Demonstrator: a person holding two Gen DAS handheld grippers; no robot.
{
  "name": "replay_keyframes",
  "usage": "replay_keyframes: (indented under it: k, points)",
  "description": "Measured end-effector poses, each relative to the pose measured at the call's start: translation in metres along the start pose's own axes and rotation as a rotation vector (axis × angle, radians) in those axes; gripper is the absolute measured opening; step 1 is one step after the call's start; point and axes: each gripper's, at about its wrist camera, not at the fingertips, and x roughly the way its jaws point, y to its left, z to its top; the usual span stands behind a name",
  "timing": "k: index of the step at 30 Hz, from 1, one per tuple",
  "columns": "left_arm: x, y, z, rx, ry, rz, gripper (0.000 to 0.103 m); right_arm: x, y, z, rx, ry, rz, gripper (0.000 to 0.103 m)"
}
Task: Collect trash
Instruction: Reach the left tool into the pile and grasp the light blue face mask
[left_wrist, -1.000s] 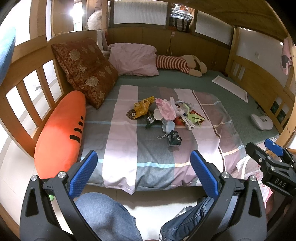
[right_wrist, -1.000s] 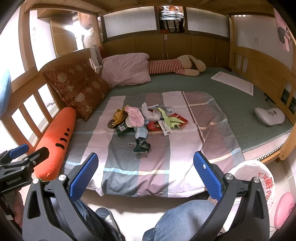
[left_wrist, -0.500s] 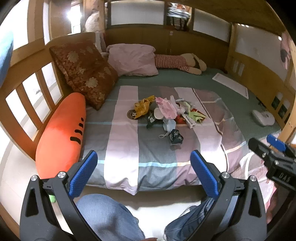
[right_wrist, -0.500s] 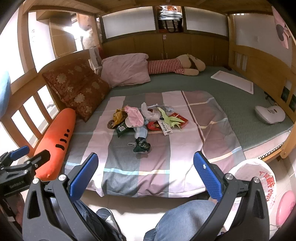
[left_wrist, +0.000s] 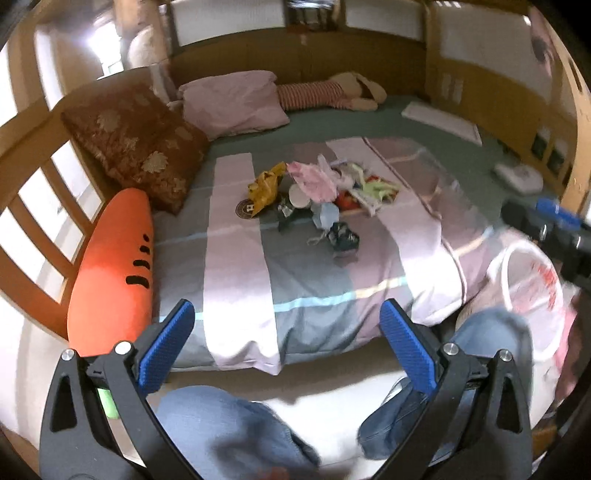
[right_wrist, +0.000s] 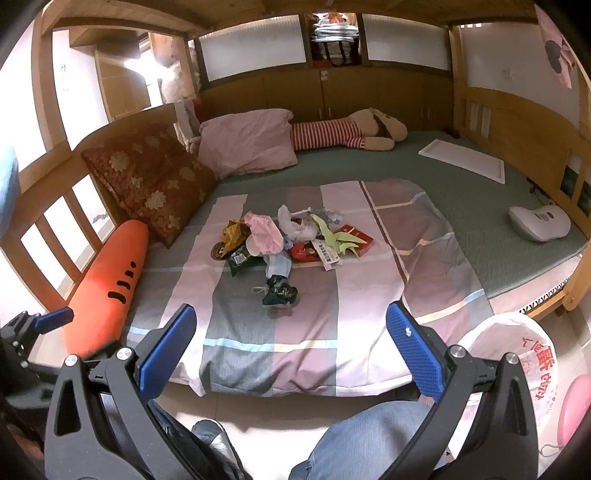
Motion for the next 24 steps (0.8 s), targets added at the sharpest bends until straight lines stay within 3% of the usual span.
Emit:
replay_keyframes:
  k: [6,9,14,17,20,22,24]
  points:
    - [-0.007,0.009,0.001,-0.053,-0.076,-0.028,0.100,0.002,0.002,-0.002,-0.004,-0.047,0.007,0.101]
    - [-0.015,0.021,-0.003,-0.145,-0.200,-0.093,0.100,-0.001,-0.001,-0.004,-0.010,-0.106,0.002,0.101]
    - [0.003,0.012,-0.003,-0.103,-0.180,-0.088,0.100,0.002,-0.003,-0.010,-0.043,-0.207,0.000,0.101]
    - [0.008,0.020,-0.006,-0.186,-0.207,-0.178,0.100,0.012,-0.005,-0.011,-0.062,-0.212,-0.040,0.101]
    - [0.027,0.011,-0.003,-0.133,-0.151,-0.127,0.100,0.023,-0.009,-0.011,-0.049,-0.221,-0.047,0.101]
    - [0.044,0.000,0.000,-0.081,-0.090,-0.026,0.100,0.033,-0.013,-0.009,-0.046,-0.206,-0.015,0.101]
    - [0.061,0.000,0.003,-0.108,-0.011,-0.072,0.100,0.045,-0.017,-0.001,-0.032,-0.182,0.004,0.101]
